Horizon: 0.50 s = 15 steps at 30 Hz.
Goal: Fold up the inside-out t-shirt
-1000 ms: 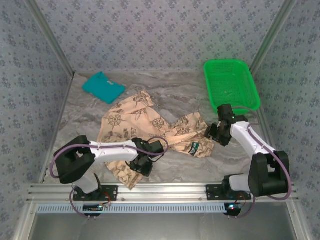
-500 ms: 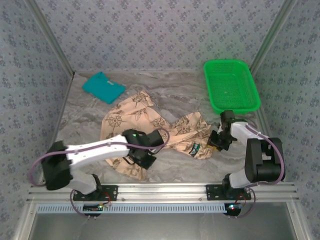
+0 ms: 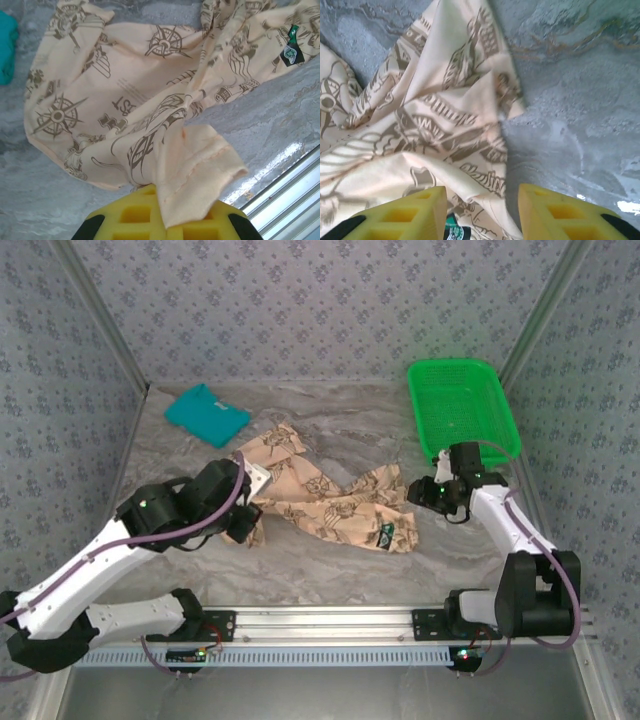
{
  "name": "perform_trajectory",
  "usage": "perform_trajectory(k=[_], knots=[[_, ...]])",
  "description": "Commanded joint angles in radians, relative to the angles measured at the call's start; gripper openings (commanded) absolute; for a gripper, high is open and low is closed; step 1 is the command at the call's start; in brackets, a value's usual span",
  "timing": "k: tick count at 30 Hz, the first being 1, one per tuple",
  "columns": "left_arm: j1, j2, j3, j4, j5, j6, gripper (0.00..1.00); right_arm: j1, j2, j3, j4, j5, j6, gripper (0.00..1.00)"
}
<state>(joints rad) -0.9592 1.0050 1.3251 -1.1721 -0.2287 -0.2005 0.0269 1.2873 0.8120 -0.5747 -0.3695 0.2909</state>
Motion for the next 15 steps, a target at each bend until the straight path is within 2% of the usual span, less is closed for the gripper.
perform_trajectory(k=[1,3,5,8,11,15], knots=[[0.004,0.002,0.006,-0.061,0.02,0.112,0.0,-0.018,0.049,0.005,-0.083,0.055,-0.033,0.49],[0.005,0.004,-0.019,-0.07,0.035,0.118,0.0,-0.023,0.06,0.004,-0.068,0.059,-0.045,0.5],[0.004,0.0,-0.048,-0.066,0.058,0.127,0.0,-0.017,0.08,0.013,-0.042,-0.013,-0.047,0.5],[0.005,-0.004,-0.077,-0.05,0.094,0.144,0.0,0.04,0.155,0.073,-0.07,-0.033,-0.037,0.49],[0.005,-0.012,-0.091,-0.047,0.065,0.151,0.0,0.1,0.21,0.088,-0.054,-0.003,-0.032,0.49],[0.01,-0.03,-0.1,-0.048,0.028,0.156,0.0,0.125,0.284,0.09,-0.031,-0.045,-0.039,0.5]])
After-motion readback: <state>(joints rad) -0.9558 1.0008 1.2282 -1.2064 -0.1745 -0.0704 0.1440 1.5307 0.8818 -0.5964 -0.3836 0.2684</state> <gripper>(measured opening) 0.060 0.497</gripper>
